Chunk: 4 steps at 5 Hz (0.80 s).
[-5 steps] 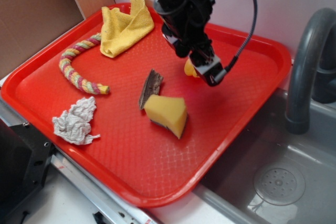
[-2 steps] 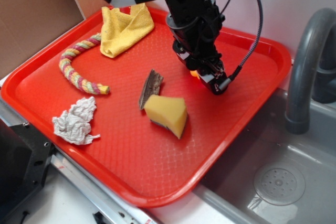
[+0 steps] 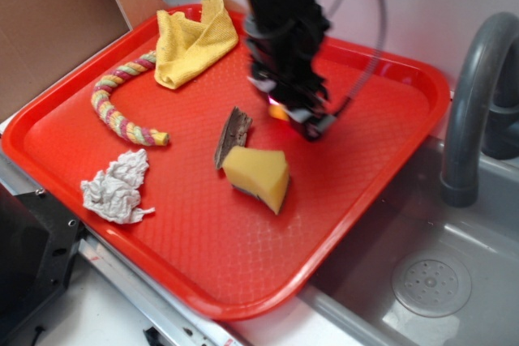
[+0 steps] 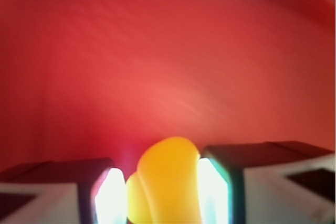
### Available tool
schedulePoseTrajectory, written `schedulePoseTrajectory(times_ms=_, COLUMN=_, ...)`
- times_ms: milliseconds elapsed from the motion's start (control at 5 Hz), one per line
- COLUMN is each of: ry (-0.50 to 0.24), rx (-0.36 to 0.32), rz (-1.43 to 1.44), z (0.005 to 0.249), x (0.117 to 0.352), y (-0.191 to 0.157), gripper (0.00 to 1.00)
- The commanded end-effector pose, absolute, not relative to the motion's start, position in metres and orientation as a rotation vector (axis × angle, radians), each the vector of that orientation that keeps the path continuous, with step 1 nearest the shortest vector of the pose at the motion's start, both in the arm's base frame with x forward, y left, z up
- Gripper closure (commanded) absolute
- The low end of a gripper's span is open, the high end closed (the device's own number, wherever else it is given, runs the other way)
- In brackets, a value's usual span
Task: Grab the yellow duck.
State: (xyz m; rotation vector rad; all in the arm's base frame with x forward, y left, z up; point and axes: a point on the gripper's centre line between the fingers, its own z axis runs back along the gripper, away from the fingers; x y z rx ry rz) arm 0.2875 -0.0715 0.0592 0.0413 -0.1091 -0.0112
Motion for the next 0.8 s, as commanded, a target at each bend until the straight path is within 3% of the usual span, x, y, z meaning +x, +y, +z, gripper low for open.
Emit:
schedulePoseTrajectory(times_ms=0, ry=-0.173, rx=-0.085, rz=0.169, z=0.169, x=0.253, y=-0.045, gripper=1.00)
schedulePoseTrajectory(times_ms=200, ry=-0.221, rx=-0.097, rz=0.217, z=0.202, x=0.222, y=-0.026, gripper=1.00)
schedulePoseTrajectory(times_ms=400, ry=-0.271, rx=-0.064, rz=0.228, z=0.209, x=0.209, y=-0.027, gripper=1.00)
schedulePoseTrajectory(times_ms=600, ry=-0.206, rx=-0.100, rz=0.177, z=0.201, x=0.210, y=-0.026, gripper=1.00)
